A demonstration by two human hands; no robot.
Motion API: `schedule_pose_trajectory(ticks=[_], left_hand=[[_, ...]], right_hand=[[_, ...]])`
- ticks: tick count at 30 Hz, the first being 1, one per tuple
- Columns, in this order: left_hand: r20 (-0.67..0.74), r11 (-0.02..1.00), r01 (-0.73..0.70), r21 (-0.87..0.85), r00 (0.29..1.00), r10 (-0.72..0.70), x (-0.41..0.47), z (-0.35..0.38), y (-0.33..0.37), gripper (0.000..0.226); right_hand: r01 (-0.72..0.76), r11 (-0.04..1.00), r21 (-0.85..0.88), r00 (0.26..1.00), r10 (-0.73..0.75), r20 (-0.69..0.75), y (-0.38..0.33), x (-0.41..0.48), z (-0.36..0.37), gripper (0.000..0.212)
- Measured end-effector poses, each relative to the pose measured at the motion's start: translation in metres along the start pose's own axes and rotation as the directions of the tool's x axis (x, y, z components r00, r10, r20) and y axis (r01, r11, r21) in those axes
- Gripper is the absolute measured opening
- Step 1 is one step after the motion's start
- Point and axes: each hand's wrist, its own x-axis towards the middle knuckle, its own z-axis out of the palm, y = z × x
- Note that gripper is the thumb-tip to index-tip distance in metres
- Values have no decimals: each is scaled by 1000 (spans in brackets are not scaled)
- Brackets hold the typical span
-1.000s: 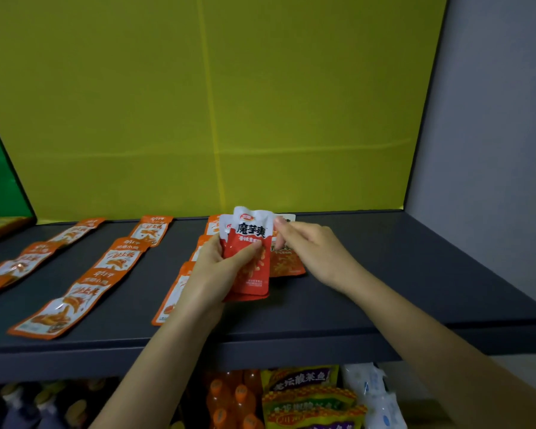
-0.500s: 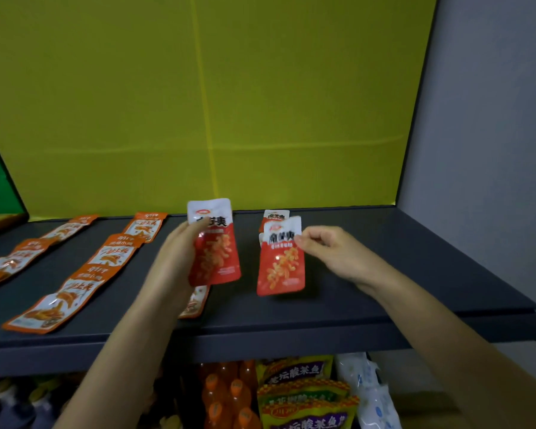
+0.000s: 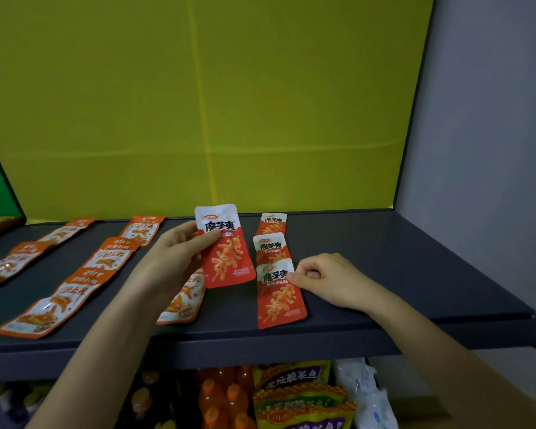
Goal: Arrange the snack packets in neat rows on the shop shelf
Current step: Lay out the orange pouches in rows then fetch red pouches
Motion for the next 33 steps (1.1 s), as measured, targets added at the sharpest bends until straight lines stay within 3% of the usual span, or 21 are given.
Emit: schedule_pose_trajectory(ticks=[10, 19, 25, 33], left_hand=[[28, 987, -62, 151, 998, 58, 46, 40, 13, 5], [58, 940, 166, 298, 980, -192, 133, 114, -20, 28], [54, 897, 158, 413, 979, -197, 169, 145, -38, 30], [-43, 684, 151, 714, 984, -172, 194, 159, -53, 27]], right_hand=[[57, 998, -19, 998, -57, 11, 16, -3, -15, 31], [22, 1000, 15, 989, -20, -149, 76, -35, -63, 12], [4, 999, 40, 976, 5, -218, 108, -47, -80, 11], [5, 999, 38, 974, 3, -227, 127, -51, -86, 11]])
